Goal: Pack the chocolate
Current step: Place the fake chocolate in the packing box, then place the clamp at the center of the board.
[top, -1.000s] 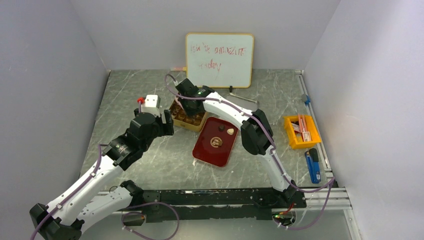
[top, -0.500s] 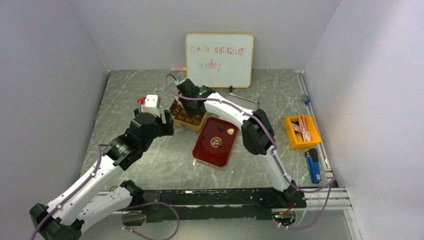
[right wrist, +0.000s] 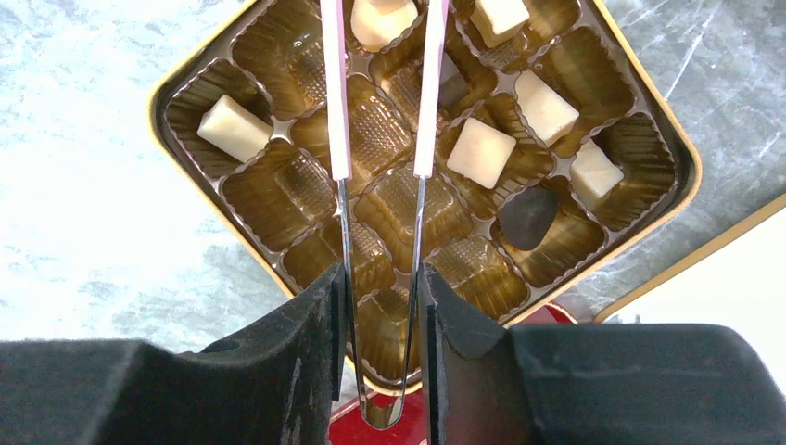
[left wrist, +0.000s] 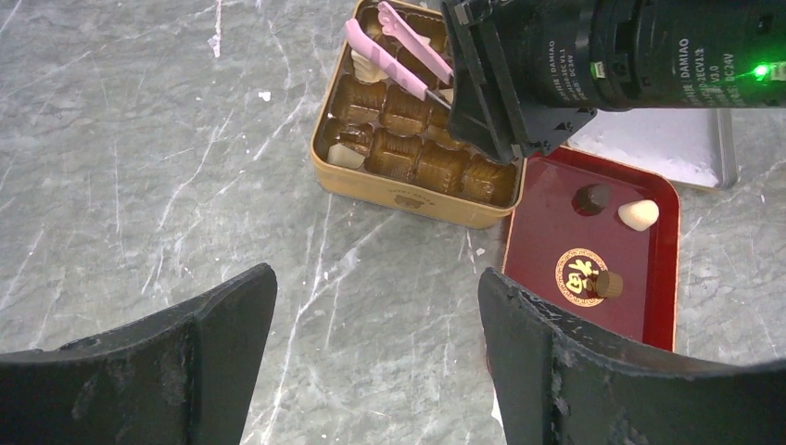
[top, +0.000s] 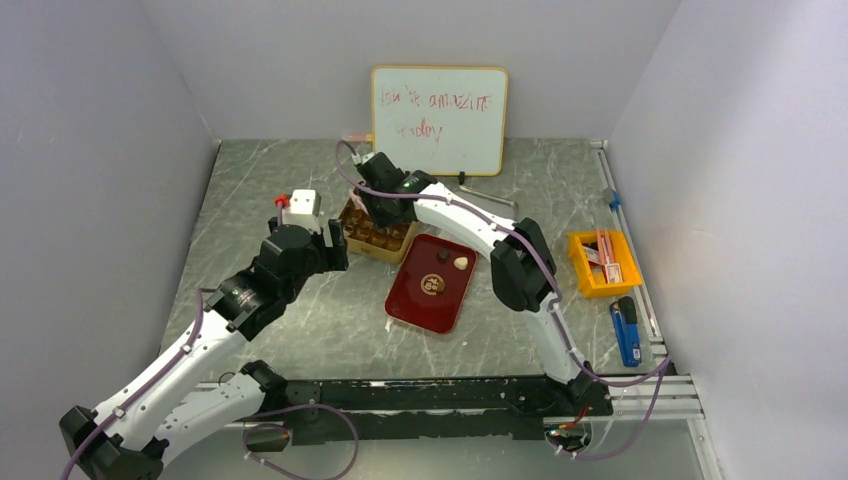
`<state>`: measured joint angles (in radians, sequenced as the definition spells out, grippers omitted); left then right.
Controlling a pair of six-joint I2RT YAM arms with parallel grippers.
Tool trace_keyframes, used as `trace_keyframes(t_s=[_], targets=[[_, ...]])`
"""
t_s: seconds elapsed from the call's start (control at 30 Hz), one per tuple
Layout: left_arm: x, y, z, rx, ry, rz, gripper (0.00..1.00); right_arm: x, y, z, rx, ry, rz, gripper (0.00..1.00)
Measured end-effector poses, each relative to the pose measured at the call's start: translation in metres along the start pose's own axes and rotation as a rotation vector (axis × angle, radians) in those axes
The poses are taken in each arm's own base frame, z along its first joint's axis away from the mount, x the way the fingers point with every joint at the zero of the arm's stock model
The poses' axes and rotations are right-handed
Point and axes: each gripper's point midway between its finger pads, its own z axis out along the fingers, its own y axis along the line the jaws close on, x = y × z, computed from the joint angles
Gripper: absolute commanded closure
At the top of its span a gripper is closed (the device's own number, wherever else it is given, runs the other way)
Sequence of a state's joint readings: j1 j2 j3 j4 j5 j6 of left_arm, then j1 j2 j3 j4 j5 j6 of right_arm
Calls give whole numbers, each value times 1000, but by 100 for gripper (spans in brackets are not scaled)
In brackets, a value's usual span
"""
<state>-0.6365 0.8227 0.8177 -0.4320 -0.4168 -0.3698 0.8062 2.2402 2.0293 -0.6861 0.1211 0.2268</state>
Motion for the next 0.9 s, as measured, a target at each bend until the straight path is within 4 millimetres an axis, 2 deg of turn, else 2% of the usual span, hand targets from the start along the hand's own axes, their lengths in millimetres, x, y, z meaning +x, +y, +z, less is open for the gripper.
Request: trace_keyframes(t_s=[0.27,0.37,0.5,0.7,0.8,0.9], targets=[[0,0,0,0,0,-11,16,-3,-5,-18,7,-22,2,68],[1,-1,1,-2,4,-11,16,-6,-11,-36,28,-44,6,72],[4,-1,4,-5,15,-11,16,-2,-29,-76,90,-83,37,75],[7,-6,9,11,14,-31,17,43,-63,-148,185,-116,151,79],[13,-9,14,20,29,-32,17,76,-78,-168,240,-104,234,80],[17,-14,20,34,43,-29,17,111,-91,-176,298,-70,314,81]])
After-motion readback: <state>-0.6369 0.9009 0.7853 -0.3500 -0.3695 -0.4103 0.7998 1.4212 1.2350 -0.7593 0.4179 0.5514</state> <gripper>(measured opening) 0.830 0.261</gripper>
